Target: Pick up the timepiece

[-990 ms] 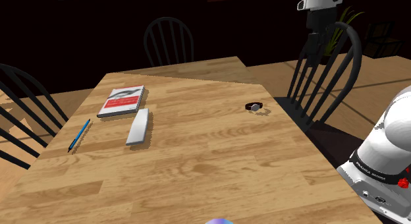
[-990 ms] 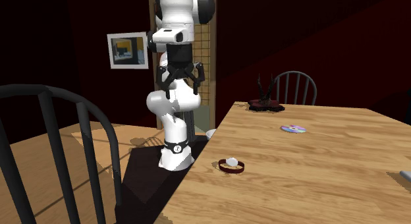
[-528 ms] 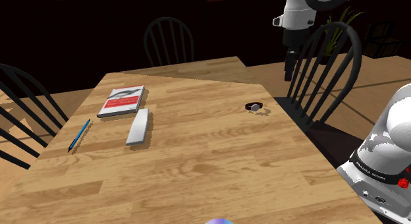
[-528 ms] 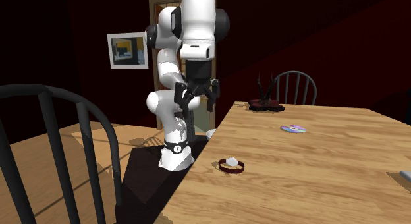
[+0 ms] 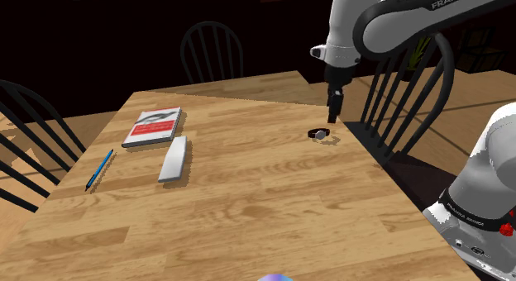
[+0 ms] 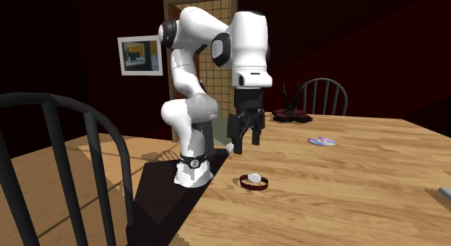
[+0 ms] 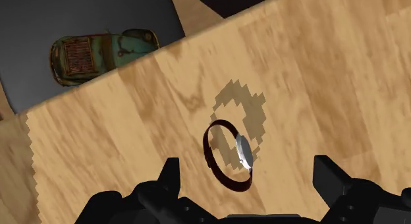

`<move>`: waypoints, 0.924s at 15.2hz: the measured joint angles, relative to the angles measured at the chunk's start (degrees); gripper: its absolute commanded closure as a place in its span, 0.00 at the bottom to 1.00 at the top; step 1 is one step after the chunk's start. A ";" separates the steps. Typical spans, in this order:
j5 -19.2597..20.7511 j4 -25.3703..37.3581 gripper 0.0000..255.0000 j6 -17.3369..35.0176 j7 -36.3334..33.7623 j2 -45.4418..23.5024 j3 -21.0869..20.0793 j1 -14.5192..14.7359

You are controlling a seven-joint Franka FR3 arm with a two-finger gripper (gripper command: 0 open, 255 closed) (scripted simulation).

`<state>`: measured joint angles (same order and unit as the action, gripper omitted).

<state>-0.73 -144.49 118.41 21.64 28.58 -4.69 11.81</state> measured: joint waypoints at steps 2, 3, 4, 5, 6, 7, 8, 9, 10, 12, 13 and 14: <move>0.61 0.05 0.00 4.68 1.58 -3.03 -0.85 0.99; 0.96 0.25 0.00 7.20 2.14 -4.91 -1.44 1.51; 1.16 0.26 0.00 8.67 2.47 -5.81 -1.83 1.88; 1.27 0.22 0.00 9.66 2.61 -6.42 -2.05 2.06; 1.35 0.03 0.00 10.52 2.63 -6.91 -2.19 2.14; 1.40 -0.52 0.00 11.36 2.65 -7.13 -2.25 2.18; 1.50 -0.99 0.00 12.51 2.64 -7.78 -2.28 2.13; 1.55 -1.21 0.00 13.33 2.44 -8.36 -2.44 2.17; 1.62 -1.94 0.00 14.43 2.39 -8.73 -2.48 2.15; 1.75 -2.74 0.00 16.14 2.19 -9.65 -2.60 2.10; 1.79 -2.86 1.00 16.47 2.17 -9.85 -2.60 2.08; 1.82 -2.89 1.00 16.64 2.19 -9.97 -2.59 2.05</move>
<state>1.08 -147.37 135.05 23.84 18.61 -7.28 13.86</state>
